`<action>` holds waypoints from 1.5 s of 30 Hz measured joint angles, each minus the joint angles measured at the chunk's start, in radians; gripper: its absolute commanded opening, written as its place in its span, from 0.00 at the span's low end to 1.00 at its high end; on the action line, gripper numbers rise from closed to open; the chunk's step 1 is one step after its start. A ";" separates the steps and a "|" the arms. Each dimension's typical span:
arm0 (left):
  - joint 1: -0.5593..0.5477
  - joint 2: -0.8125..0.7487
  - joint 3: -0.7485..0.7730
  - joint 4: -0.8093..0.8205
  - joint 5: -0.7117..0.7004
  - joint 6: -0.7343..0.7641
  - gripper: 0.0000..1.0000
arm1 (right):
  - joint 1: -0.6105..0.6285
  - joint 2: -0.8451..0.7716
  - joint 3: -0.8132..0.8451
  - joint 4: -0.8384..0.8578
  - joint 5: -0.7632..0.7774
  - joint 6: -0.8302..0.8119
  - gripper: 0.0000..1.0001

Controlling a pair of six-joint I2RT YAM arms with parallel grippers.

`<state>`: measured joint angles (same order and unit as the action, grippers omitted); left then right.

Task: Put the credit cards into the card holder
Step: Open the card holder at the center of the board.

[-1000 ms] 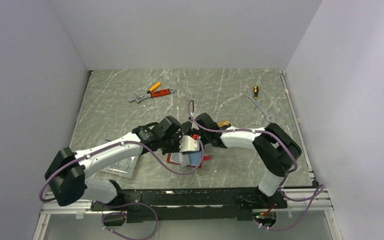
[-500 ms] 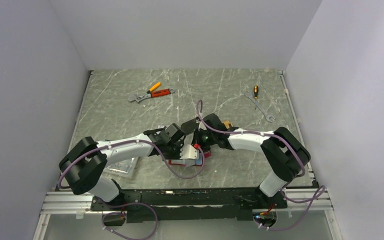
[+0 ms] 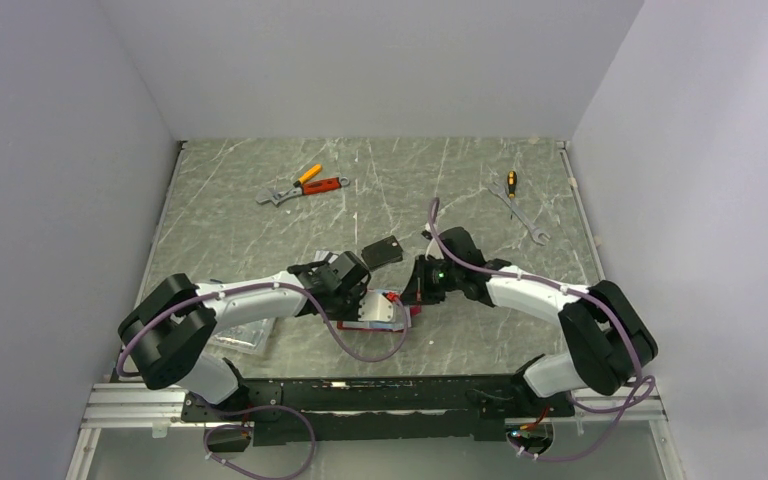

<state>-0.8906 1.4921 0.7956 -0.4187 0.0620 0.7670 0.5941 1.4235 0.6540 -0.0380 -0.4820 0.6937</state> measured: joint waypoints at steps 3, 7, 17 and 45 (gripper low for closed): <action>-0.005 0.003 0.000 0.011 -0.009 0.000 0.16 | -0.017 -0.021 -0.023 -0.047 0.000 -0.019 0.00; -0.015 0.013 0.000 0.017 -0.026 0.001 0.15 | -0.025 -0.033 -0.029 -0.090 0.001 -0.040 0.00; -0.027 0.024 -0.001 0.026 -0.049 0.006 0.14 | -0.029 -0.027 -0.041 -0.096 0.000 -0.063 0.00; -0.034 0.024 -0.001 0.033 -0.060 0.008 0.13 | -0.030 0.009 -0.072 -0.067 -0.039 -0.062 0.00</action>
<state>-0.9245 1.5162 0.7948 -0.3859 0.0021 0.7750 0.5640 1.4326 0.5819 -0.1051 -0.5213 0.6315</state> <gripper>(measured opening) 0.132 0.008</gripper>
